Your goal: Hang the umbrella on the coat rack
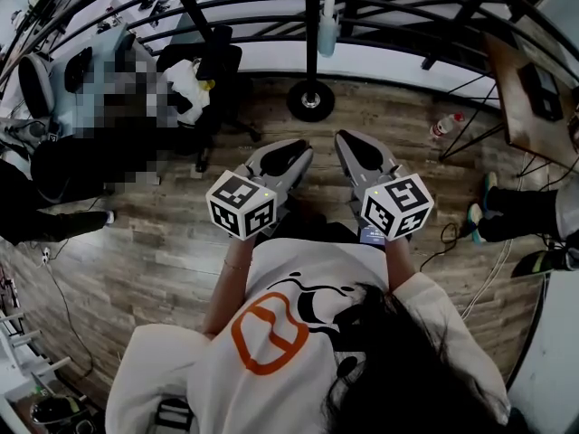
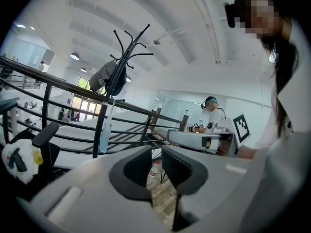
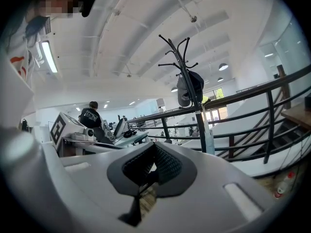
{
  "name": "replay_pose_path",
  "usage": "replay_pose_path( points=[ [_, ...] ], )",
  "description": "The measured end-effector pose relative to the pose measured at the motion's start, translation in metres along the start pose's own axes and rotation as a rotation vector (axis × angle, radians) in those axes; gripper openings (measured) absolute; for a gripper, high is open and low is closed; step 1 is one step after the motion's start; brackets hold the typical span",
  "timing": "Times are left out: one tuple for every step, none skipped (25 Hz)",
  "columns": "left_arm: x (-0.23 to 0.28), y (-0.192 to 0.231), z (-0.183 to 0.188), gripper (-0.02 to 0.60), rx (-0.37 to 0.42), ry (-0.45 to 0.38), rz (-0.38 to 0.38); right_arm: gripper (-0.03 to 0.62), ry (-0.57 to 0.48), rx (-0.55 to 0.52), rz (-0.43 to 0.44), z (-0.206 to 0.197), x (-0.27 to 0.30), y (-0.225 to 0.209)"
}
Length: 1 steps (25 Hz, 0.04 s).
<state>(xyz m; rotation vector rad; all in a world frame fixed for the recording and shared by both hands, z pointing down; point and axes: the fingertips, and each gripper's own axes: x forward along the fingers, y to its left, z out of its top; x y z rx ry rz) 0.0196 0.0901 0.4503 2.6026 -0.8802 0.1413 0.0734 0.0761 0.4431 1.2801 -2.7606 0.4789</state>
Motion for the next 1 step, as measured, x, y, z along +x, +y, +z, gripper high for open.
replay_pose_path(
  points=[
    [0.0,0.0008,0.0002,0.046,-0.001,-0.002,0.002,0.006,0.001,-0.003,0.0,0.0002,0.0005,-0.0004]
  ],
)
